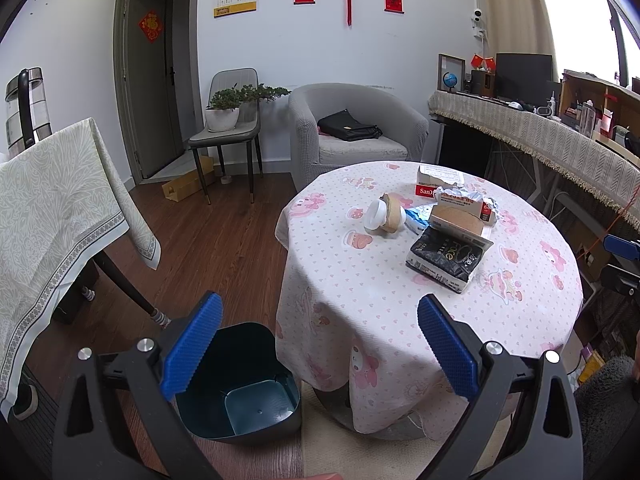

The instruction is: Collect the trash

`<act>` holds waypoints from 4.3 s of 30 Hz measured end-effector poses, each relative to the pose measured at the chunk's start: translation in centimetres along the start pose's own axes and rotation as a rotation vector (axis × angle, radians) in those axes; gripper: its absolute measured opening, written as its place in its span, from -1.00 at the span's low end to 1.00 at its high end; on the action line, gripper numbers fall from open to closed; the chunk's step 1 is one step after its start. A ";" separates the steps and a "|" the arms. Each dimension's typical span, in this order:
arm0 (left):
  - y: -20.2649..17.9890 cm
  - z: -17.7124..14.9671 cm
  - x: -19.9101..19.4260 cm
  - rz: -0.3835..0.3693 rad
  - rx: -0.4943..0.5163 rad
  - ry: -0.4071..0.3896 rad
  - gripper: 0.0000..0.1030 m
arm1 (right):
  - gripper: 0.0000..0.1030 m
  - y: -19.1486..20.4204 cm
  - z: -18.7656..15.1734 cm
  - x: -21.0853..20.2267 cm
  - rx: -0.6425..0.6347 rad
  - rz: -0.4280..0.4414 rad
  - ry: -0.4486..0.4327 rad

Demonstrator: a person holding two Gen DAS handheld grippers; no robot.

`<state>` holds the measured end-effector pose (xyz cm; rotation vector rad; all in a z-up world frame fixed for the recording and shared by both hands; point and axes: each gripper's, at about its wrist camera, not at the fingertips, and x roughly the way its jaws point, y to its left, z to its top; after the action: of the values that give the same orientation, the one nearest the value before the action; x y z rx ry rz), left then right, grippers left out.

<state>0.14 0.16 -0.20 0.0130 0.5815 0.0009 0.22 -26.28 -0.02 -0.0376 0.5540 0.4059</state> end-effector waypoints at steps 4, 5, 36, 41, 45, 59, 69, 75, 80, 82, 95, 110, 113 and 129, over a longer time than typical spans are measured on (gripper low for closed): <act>0.0 0.0 0.0 0.000 0.000 0.000 0.94 | 0.95 0.0 0.0 0.0 0.001 0.000 0.001; 0.0 0.0 0.0 0.000 0.000 0.000 0.94 | 0.95 0.0 0.0 0.0 0.001 0.000 0.001; 0.0 -0.1 0.0 0.002 0.009 0.000 0.94 | 0.95 0.0 0.0 0.1 -0.001 -0.001 0.005; -0.1 -0.1 0.0 0.003 0.009 0.000 0.94 | 0.95 0.0 0.1 0.1 -0.001 -0.001 0.006; -0.1 -0.1 0.0 0.003 0.009 0.000 0.94 | 0.95 0.0 0.1 0.1 -0.001 -0.002 0.006; -1.0 -0.4 0.0 -0.039 0.043 0.008 0.94 | 0.95 0.1 0.1 0.0 0.002 0.001 0.009; -1.1 -0.3 0.4 -0.064 0.054 0.039 0.94 | 0.94 -0.6 0.1 -0.5 0.000 0.033 0.004; -1.0 0.0 0.5 -0.145 0.044 0.061 0.92 | 0.65 -0.6 1.9 -0.7 0.013 0.142 -0.002; -1.8 0.6 0.4 -0.188 0.087 0.062 0.72 | 0.39 -0.6 3.1 0.6 -0.018 0.189 0.040; -2.4 0.9 0.5 -0.190 0.119 0.056 0.62 | 0.38 -0.5 3.6 1.3 -0.023 0.214 0.052; -6.5 1.4 6.0 -0.353 0.293 0.113 0.71 | 0.21 1.7 7.1 6.1 -0.199 0.317 0.145; -8.0 3.1 12.3 -0.495 0.325 0.166 0.88 | -0.11 0.9 9.1 11.2 -0.217 0.446 0.250; -8.5 2.7 13.4 -0.492 0.334 0.183 0.88 | -0.18 0.9 9.2 12.2 -0.226 0.461 0.273; -9.1 2.8 14.9 -0.496 0.360 0.203 0.45 | -0.58 3.6 9.9 15.3 -0.302 0.391 0.327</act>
<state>14.07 -8.94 -6.17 0.2199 0.7696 -0.5906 15.65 -16.00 0.76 -0.2933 0.8221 0.8721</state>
